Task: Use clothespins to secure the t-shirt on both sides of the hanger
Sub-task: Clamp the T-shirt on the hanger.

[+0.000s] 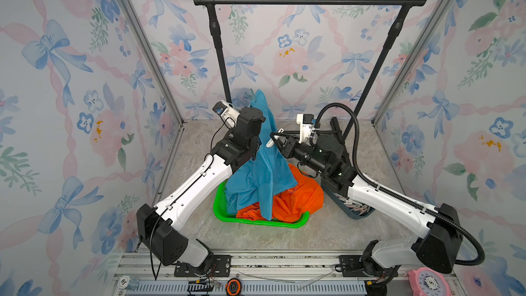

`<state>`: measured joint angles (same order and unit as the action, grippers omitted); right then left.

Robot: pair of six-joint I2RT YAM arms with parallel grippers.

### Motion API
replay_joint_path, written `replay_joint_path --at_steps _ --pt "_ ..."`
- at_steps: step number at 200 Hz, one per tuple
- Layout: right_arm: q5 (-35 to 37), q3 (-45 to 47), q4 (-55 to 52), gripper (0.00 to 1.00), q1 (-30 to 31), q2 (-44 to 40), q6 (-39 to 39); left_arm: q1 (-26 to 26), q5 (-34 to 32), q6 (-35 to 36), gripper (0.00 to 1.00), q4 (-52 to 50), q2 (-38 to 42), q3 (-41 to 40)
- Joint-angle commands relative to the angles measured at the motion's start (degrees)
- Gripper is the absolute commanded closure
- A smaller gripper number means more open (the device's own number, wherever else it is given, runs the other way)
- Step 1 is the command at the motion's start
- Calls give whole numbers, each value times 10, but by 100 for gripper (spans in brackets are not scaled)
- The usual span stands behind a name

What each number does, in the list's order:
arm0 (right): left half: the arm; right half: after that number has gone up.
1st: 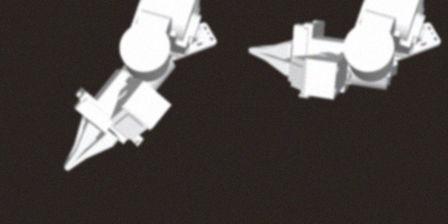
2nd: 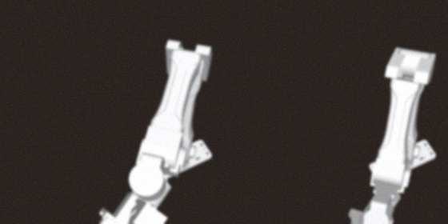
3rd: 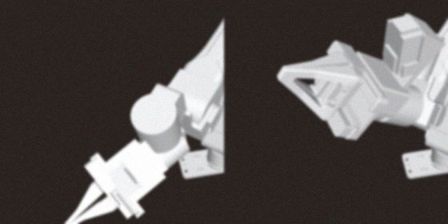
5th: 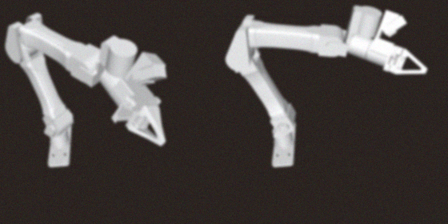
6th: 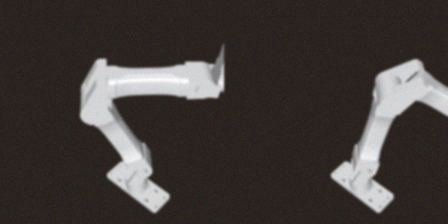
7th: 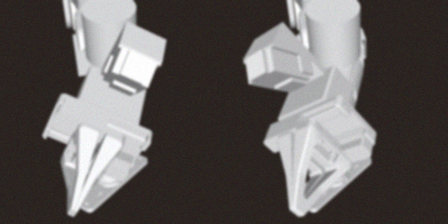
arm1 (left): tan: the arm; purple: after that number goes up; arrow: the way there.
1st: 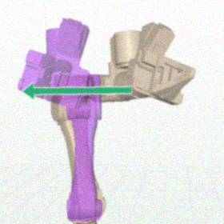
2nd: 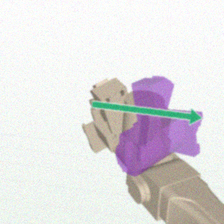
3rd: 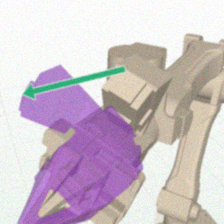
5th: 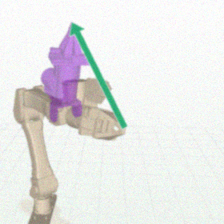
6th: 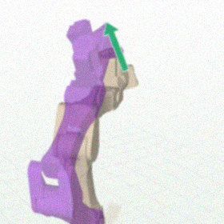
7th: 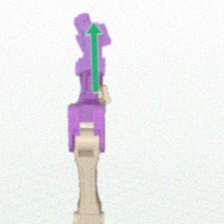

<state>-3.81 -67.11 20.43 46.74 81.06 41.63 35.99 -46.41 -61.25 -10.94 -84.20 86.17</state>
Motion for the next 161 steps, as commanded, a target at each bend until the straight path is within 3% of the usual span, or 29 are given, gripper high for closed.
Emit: replay_joint_path --at_steps 1,161 --pt "6 -28 27 81 14 11 4 -4 3 -11 100 -1 -7 17" --pt "50 20 62 86 67 11 -29 -11 -5 -4 100 -8 -8 45"
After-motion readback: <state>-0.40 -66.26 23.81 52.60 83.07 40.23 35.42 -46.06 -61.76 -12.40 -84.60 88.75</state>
